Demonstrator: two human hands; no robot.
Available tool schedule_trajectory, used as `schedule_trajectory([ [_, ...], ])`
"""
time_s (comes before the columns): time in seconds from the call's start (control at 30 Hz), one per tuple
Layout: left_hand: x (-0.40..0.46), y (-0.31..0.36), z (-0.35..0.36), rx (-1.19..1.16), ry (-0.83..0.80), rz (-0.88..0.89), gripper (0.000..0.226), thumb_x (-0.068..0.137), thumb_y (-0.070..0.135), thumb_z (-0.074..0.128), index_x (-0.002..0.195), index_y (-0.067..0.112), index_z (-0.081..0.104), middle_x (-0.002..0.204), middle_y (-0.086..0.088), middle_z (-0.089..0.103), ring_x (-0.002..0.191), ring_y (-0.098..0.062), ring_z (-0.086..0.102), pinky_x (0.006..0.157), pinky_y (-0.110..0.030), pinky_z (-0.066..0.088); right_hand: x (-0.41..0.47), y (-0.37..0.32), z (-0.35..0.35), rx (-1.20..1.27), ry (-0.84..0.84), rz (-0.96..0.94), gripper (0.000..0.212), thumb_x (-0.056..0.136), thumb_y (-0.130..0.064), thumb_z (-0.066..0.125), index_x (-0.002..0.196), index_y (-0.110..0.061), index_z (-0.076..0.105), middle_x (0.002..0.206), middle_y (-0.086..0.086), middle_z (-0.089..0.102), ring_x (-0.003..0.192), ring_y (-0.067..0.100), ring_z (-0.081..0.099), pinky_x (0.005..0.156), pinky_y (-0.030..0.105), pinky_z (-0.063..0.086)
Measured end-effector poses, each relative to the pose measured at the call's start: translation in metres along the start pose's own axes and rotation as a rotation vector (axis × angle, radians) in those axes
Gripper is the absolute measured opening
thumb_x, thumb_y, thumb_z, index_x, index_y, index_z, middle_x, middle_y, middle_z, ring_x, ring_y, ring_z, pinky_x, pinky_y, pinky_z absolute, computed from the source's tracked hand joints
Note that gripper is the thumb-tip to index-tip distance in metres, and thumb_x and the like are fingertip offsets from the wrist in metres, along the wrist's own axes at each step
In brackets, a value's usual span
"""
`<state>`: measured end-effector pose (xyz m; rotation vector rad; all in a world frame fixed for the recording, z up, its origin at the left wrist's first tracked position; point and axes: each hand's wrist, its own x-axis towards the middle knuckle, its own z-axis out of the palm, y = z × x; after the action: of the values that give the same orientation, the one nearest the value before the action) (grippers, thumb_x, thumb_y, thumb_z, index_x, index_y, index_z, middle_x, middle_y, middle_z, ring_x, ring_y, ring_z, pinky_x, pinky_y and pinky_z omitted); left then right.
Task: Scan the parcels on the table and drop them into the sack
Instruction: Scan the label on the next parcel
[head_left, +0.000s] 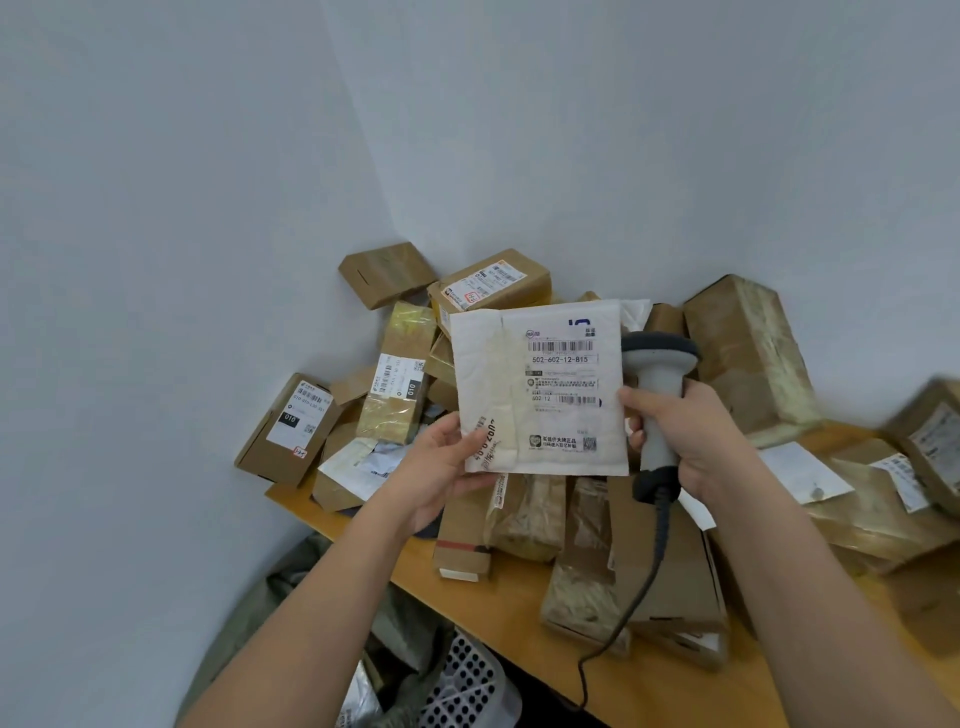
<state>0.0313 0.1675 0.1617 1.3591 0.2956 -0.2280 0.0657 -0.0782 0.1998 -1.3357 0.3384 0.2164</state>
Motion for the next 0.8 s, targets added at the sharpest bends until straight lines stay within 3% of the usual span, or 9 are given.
schedule_trajectory([
  [0.13, 0.002, 0.002, -0.007, -0.003, 0.174, 0.017, 0.024, 0.096, 0.01, 0.058, 0.119, 0.015, 0.061, 0.113, -0.009, 0.072, 0.095, -0.022, 0.072, 0.068, -0.035, 0.062, -0.015, -0.015, 0.001, -0.068, -0.047, -0.007, 0.032, 0.093, -0.034, 0.065, 0.109, -0.008, 0.058, 0.076, 0.009, 0.053, 0.062, 0.017, 0.051, 0.057, 0.03, 0.048],
  [0.4, 0.012, -0.007, -0.006, -0.074, 0.397, -0.067, 0.012, 0.098, 0.008, 0.055, 0.108, 0.014, 0.059, 0.1, -0.006, 0.069, 0.086, -0.021, 0.068, 0.054, -0.031, 0.06, -0.057, -0.05, 0.012, -0.118, -0.3, -0.107, 0.035, 0.097, -0.037, 0.056, 0.107, -0.004, 0.06, 0.077, 0.01, 0.056, 0.054, 0.01, 0.055, 0.051, 0.022, 0.051],
  [0.63, 0.025, -0.009, -0.002, -0.107, 0.468, -0.105, 0.014, 0.098, 0.007, 0.054, 0.111, 0.012, 0.057, 0.099, -0.006, 0.067, 0.086, -0.022, 0.066, 0.05, -0.031, 0.059, -0.078, -0.071, 0.017, -0.236, -0.311, -0.172, 0.036, 0.097, -0.044, 0.053, 0.1, -0.009, 0.059, 0.072, 0.009, 0.057, 0.055, 0.012, 0.053, 0.051, 0.021, 0.05],
  [0.8, 0.032, -0.01, -0.001, -0.109, 0.479, -0.1, 0.019, 0.097, 0.006, 0.056, 0.115, 0.012, 0.058, 0.103, -0.007, 0.068, 0.089, -0.024, 0.067, 0.059, -0.036, 0.061, -0.09, -0.08, 0.011, -0.205, -0.305, -0.18, 0.036, 0.097, -0.041, 0.054, 0.098, -0.005, 0.057, 0.071, 0.008, 0.054, 0.048, 0.01, 0.051, 0.045, 0.019, 0.047],
])
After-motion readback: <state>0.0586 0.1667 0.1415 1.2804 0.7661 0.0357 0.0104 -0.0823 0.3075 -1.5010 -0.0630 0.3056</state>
